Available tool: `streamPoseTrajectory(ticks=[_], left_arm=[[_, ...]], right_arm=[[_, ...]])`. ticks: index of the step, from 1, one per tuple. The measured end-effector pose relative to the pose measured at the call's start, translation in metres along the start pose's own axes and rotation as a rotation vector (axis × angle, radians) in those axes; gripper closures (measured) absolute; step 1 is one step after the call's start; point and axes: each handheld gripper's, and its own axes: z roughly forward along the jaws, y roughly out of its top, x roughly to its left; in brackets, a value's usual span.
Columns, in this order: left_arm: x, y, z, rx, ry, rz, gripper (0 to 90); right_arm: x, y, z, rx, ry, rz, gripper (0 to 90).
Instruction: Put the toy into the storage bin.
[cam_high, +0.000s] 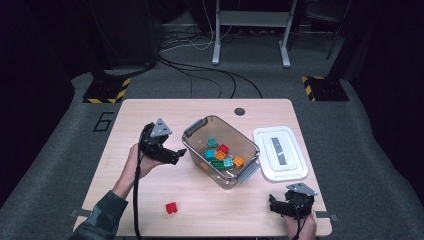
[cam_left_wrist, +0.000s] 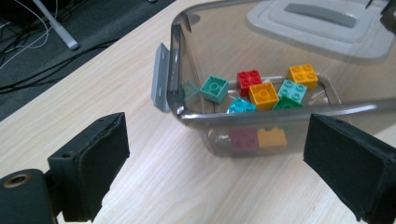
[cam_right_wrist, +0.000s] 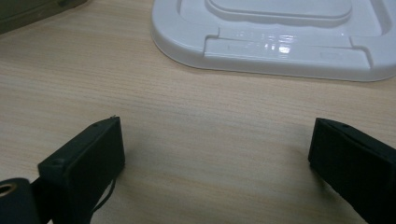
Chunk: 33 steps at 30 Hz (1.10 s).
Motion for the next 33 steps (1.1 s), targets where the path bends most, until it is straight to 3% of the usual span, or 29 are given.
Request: streamPoseTrajectory(ticks=[11, 21, 33], left_arm=[[-0.007, -0.038, -0.002, 0.023, -0.015, -0.021, 2.9], [-0.024, -0.068, 0.001, 0.049, -0.041, -0.020, 1.6], [-0.035, -0.096, -0.001, 0.061, -0.051, -0.035, 0.5]], right_arm=[[0.000, 0.000, 0.000, 0.000, -0.001, 0.001, 2.7], [0.000, 0.000, 0.000, 0.001, -0.002, 0.001, 2.7], [0.000, 0.000, 0.000, 0.001, -0.003, 0.001, 2.7]])
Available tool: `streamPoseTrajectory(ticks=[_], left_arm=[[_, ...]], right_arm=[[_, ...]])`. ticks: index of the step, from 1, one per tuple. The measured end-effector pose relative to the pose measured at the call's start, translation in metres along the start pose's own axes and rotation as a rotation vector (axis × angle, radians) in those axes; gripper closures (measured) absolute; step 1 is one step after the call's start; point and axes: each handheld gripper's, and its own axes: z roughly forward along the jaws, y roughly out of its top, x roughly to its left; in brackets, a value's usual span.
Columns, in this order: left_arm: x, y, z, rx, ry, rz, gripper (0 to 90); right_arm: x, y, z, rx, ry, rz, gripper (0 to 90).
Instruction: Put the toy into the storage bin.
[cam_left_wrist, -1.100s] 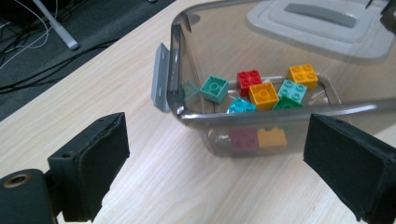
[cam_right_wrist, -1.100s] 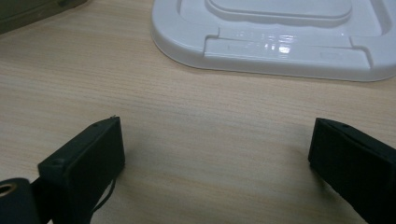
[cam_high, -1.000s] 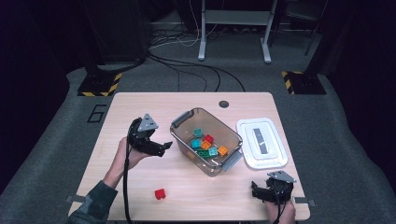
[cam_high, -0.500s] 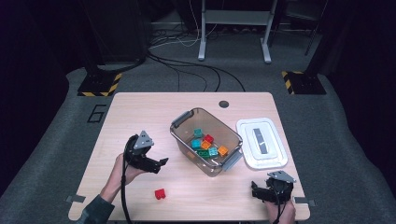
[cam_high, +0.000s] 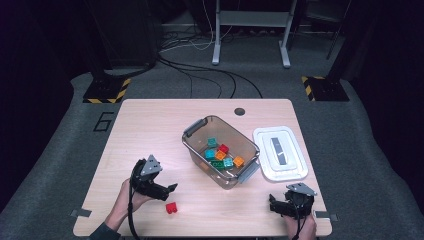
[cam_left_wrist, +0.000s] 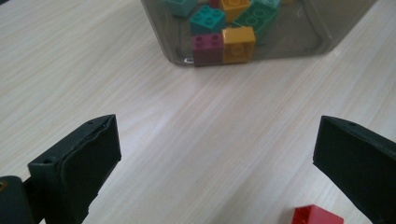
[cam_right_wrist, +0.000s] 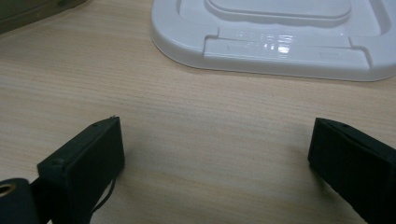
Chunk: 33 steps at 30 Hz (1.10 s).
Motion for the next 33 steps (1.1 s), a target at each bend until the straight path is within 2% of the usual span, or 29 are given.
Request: streamPoseTrajectory(ticks=[17, 20, 25, 29, 30, 32, 33], left_arm=[[-0.016, -0.034, 0.005, 0.043, -0.037, -0.011, 0.0], [-0.020, -0.037, 0.008, 0.061, -0.047, 0.005, 0.0], [-0.025, -0.043, 0.012, 0.079, -0.060, -0.002, 0.0], [-0.029, -0.047, 0.015, 0.075, -0.065, -0.006, 0.9], [-0.029, -0.049, 0.015, 0.059, -0.076, -0.008, 2.6], [-0.029, -0.050, 0.014, 0.068, -0.083, 0.006, 17.3], [-0.030, -0.051, 0.015, 0.071, -0.092, 0.008, 21.9]], right_arm=[[0.000, 0.000, 0.000, 0.003, -0.003, 0.006, 2.7], [0.000, 0.000, 0.000, 0.003, -0.003, 0.005, 2.7], [0.000, 0.000, 0.000, 0.003, -0.004, 0.005, 2.7], [0.000, 0.000, 0.000, 0.003, -0.004, 0.005, 2.8], [0.000, 0.000, 0.000, 0.003, -0.003, 0.006, 2.7], [0.000, 0.000, 0.000, 0.003, -0.003, 0.006, 2.8], [0.000, 0.000, 0.000, 0.003, -0.004, 0.006, 2.7]])
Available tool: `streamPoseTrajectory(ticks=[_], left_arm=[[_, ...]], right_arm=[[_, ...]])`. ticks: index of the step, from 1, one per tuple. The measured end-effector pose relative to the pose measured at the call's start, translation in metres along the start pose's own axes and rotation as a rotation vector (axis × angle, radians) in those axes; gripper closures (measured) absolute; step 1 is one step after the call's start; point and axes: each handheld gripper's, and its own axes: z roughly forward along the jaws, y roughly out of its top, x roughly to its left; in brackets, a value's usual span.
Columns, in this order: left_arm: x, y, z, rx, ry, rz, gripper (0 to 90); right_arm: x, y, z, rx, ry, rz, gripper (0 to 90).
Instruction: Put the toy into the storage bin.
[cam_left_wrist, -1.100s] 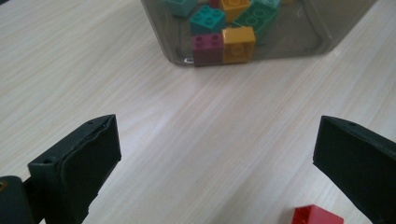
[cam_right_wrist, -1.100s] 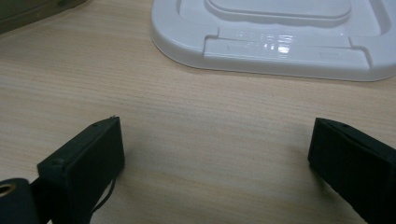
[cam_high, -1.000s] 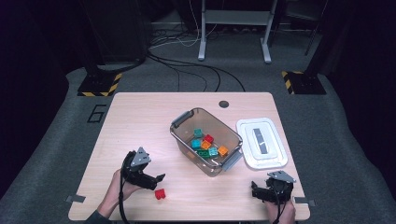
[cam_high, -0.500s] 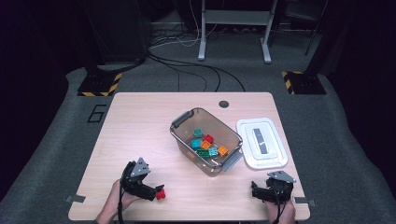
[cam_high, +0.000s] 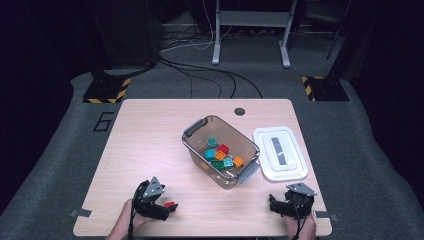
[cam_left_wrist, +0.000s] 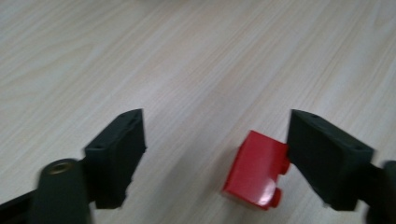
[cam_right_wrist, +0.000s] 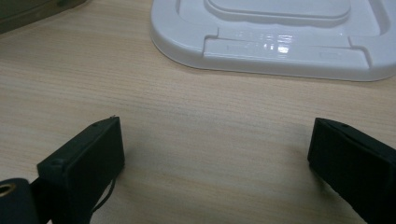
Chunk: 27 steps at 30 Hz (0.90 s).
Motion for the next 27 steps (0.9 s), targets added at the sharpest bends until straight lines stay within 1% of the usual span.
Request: streamPoseTrajectory(ticks=[3, 5, 7, 8, 10, 11, 12, 14, 16, 17, 18, 19, 21, 22, 24, 25, 27], left_arm=[[-0.001, -0.002, 0.001, 0.002, -0.003, 0.001, 29.1], [-0.001, -0.003, 0.001, -0.003, -0.004, -0.007, 31.6], [-0.002, -0.005, 0.001, -0.002, -0.006, -0.007, 37.8], [-0.002, -0.006, 0.002, 0.002, -0.011, -0.001, 37.9], [-0.002, -0.008, 0.002, 0.012, -0.012, -0.007, 42.0], [-0.002, -0.008, 0.002, 0.010, -0.010, -0.003, 44.1], [-0.002, -0.009, 0.002, 0.010, -0.021, -0.005, 46.4], [-0.003, -0.011, 0.003, 0.018, -0.017, -0.009, 51.6], [-0.001, -0.013, 0.004, 0.019, -0.024, -0.011, 57.8], [-0.001, -0.014, 0.004, 0.010, -0.028, -0.021, 61.2], [0.000, -0.014, 0.005, 0.004, -0.028, -0.022, 65.0], [0.001, -0.014, 0.004, 0.012, -0.036, -0.027, 66.2], [0.002, -0.014, 0.005, 0.000, -0.037, -0.035, 66.5], [0.003, -0.014, 0.004, 0.005, -0.038, -0.030, 66.6], [0.003, -0.013, 0.004, -0.003, -0.042, -0.038, 66.7], [0.005, -0.012, 0.003, 0.003, -0.042, -0.029, 66.7], [0.005, -0.011, 0.004, -0.013, -0.035, -0.033, 66.7]], right_arm=[[0.000, 0.000, 0.000, 0.000, 0.000, 0.000, 2.8], [0.000, 0.000, 0.000, 0.000, 0.000, 0.000, 2.8], [0.000, 0.000, 0.000, 0.000, -0.001, 0.000, 2.8], [0.000, 0.000, 0.000, 0.000, 0.000, 0.000, 2.8], [0.000, 0.000, 0.000, 0.000, 0.000, 0.000, 2.8], [0.000, 0.000, 0.000, 0.000, 0.000, 0.000, 2.8], [0.000, 0.000, 0.000, 0.000, -0.001, 0.000, 2.8], [0.000, 0.000, 0.000, 0.000, 0.000, 0.000, 2.8], [0.000, 0.000, 0.000, 0.000, 0.000, 0.000, 2.8], [0.000, 0.000, 0.000, 0.000, -0.001, 0.000, 2.8], [0.000, 0.000, 0.000, 0.000, -0.001, 0.000, 2.8], [0.000, 0.000, 0.000, 0.000, -0.001, 0.000, 2.8], [0.000, 0.000, 0.000, 0.000, -0.001, 0.000, 2.8], [0.000, 0.000, 0.000, 0.000, -0.001, 0.000, 2.8], [0.000, 0.000, 0.000, 0.000, -0.001, 0.000, 2.8], [0.000, 0.000, 0.000, 0.000, -0.001, 0.000, 2.8], [0.000, 0.000, 0.000, 0.000, -0.001, 0.000, 2.8]])
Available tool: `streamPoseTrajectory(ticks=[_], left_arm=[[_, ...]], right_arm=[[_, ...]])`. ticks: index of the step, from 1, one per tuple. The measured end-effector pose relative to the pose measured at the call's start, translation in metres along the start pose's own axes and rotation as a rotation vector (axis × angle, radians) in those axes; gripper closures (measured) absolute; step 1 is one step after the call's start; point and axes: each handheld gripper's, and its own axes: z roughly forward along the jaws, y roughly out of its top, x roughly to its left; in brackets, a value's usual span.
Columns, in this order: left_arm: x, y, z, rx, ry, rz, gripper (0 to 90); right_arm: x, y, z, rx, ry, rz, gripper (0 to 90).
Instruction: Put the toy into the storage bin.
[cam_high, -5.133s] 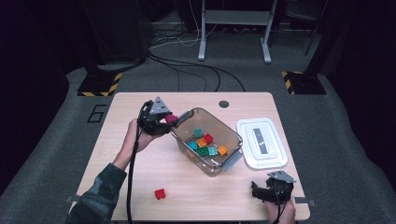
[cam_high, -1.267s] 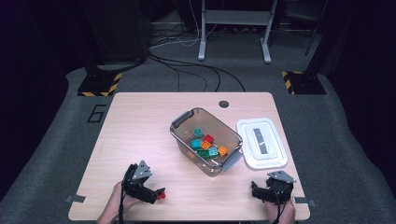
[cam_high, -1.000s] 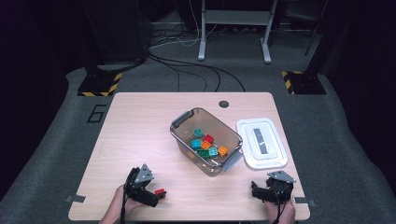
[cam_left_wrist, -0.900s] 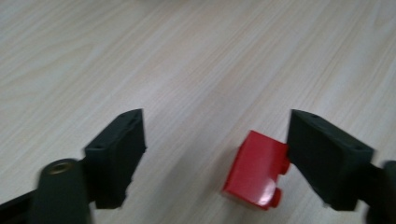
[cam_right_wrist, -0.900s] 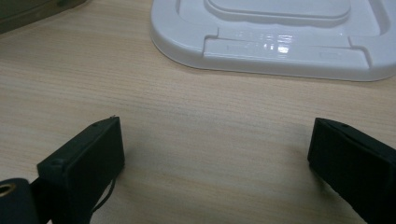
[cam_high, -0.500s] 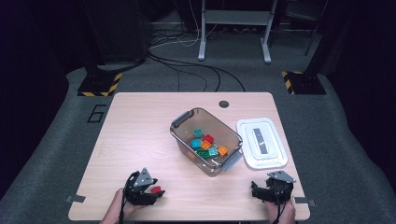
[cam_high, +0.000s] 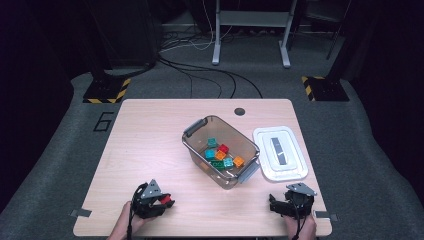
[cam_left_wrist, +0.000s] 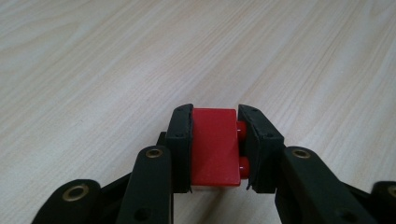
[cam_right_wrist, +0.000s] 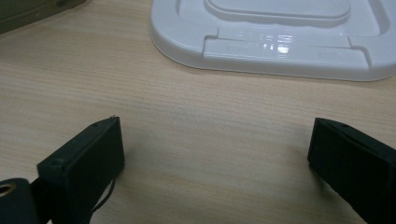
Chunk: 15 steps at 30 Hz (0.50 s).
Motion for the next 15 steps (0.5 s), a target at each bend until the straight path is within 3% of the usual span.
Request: streamPoseTrajectory(ticks=[15], left_arm=[[0.011, 0.034, -0.012, -0.040, 0.046, 0.031, 66.7]], right_arm=[[0.000, 0.000, 0.000, 0.000, 0.000, 0.000, 2.8]])
